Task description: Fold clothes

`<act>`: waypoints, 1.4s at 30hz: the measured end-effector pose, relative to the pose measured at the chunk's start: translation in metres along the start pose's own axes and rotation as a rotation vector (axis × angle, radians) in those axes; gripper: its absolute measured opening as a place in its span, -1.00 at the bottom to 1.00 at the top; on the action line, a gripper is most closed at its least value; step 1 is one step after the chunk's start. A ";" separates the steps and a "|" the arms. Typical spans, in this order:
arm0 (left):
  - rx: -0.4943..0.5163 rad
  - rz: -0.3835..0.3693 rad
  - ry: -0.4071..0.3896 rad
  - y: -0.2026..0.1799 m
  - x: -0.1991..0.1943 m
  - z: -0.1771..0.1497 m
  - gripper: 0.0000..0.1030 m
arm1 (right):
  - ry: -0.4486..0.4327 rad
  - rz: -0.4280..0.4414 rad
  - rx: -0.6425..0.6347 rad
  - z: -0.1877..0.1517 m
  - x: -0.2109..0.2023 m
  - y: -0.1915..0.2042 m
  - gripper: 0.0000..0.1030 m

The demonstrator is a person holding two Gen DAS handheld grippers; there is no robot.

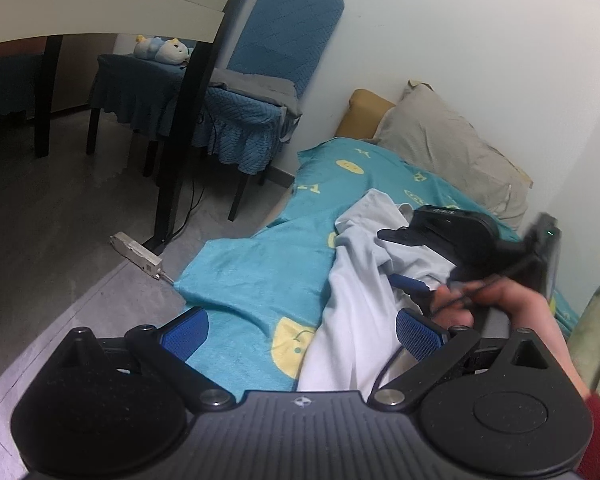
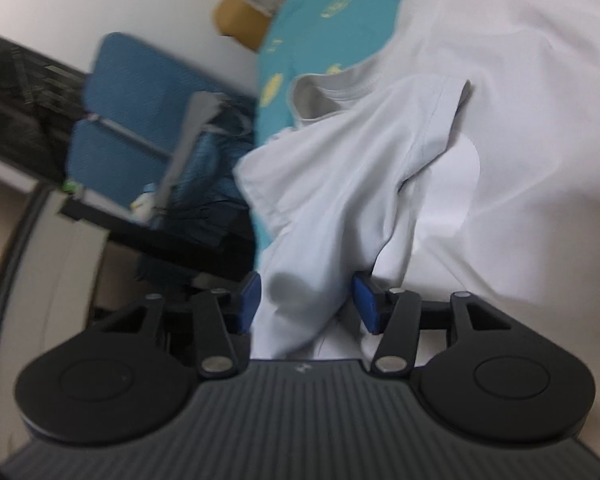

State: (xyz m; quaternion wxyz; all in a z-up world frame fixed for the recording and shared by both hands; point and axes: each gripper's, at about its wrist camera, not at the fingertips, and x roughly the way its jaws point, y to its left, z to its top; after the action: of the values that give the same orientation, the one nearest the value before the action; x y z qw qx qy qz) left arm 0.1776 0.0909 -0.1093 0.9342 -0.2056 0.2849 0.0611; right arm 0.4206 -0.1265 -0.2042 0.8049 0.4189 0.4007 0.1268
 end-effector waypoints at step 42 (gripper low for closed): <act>0.213 0.014 -0.006 -0.038 -0.031 -0.020 0.96 | -0.306 -0.380 -0.128 0.063 -0.269 -0.117 0.67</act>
State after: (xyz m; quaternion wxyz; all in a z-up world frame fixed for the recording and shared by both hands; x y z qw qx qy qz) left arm 0.1506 0.0477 -0.0939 0.9512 -0.1030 0.2883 0.0378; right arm 0.2790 -0.3800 -0.1296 0.8905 0.2985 0.3370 -0.0664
